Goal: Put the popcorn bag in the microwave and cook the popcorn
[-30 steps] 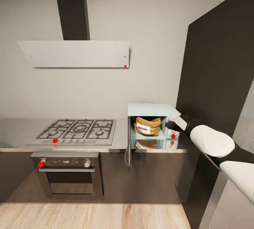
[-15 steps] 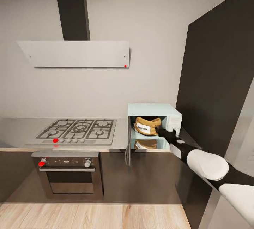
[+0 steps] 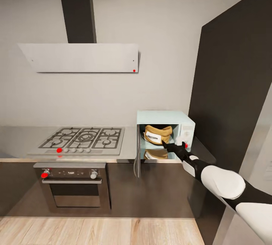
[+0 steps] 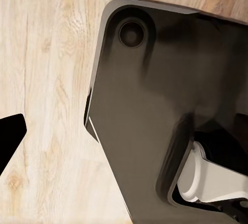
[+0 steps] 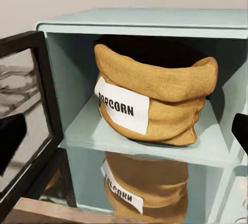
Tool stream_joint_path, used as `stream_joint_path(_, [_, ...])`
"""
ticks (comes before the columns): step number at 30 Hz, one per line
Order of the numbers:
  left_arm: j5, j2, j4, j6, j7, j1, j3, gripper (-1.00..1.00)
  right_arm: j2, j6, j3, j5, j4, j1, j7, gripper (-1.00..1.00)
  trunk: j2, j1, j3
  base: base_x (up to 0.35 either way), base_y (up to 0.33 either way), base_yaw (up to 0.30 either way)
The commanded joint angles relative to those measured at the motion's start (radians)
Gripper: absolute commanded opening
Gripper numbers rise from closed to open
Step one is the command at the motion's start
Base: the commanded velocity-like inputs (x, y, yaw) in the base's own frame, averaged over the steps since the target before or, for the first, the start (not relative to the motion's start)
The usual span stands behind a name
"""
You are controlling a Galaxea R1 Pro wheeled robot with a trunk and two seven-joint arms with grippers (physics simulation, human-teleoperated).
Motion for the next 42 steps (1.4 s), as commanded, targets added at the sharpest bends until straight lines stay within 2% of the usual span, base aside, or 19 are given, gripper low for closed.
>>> stream_joint_path(1, [0.000, 0.000, -0.002, 0.006, 0.000, 0.000, 0.004, 1.00, -0.003, -0.011, -0.006, 0.000, 0.003, 0.003, 0.021, 1.00, -0.001, 0.000, 0.000, 0.000, 0.000, 0.000])
stream_joint_path(6, [0.000, 0.000, -0.002, 0.006, 0.000, 0.000, 0.004, 1.00, -0.028, -0.058, -0.006, 0.001, 0.002, 0.028, 0.063, 1.00, -0.001, 0.000, 0.000, 0.000, 0.000, 0.000])
stream_joint_path(9, [0.000, 0.000, -0.002, 0.006, 0.000, 0.000, 0.004, 1.00, -0.033, -0.072, -0.006, 0.001, 0.002, 0.032, 0.104, 1.00, -0.001, 0.000, 0.000, 0.000, 0.000, 0.000])
stream_joint_path(11, [0.000, -0.007, -0.005, 0.004, 0.002, 0.000, 0.008, 1.00, -0.044, -0.079, -0.010, 0.000, 0.003, 0.044, 0.105, 1.00, -0.001, 0.000, 0.000, 0.000, 0.000, 0.000])
stream_joint_path(22, [0.000, -0.008, -0.005, 0.004, -0.003, 0.000, 0.007, 1.00, -0.104, -0.072, -0.009, 0.000, 0.003, 0.106, 0.090, 1.00, -0.001, 0.000, 0.000, 0.000, 0.000, 0.000])
stream_joint_path(27, [0.000, -0.007, -0.005, 0.004, -0.002, 0.000, 0.008, 1.00, -0.104, -0.096, -0.009, 0.000, 0.003, 0.134, 0.063, 1.00, -0.001, 0.000, 0.000, 0.000, 0.000, 0.000])
stream_joint_path(35, [0.000, -0.007, -0.005, 0.002, -0.003, 0.000, 0.009, 1.00, -0.100, -0.141, -0.008, 0.001, 0.005, 0.179, 0.061, 1.00, -0.001, 0.000, 0.000, 0.012, 0.007, 0.000])
stream_joint_path(36, [0.000, -0.006, -0.005, 0.003, -0.003, 0.000, 0.009, 1.00, -0.099, -0.338, -0.008, 0.001, 0.005, 0.399, 0.061, 1.00, -0.001, 0.000, 0.000, 0.169, 0.099, 0.000])
stream_joint_path(42, [0.000, -0.011, -0.005, 0.004, -0.003, 0.000, 0.006, 1.00, -0.097, -0.344, -0.009, 0.001, 0.005, 0.401, 0.061, 1.00, -0.001, 0.000, 0.000, 0.232, 0.115, 0.000])
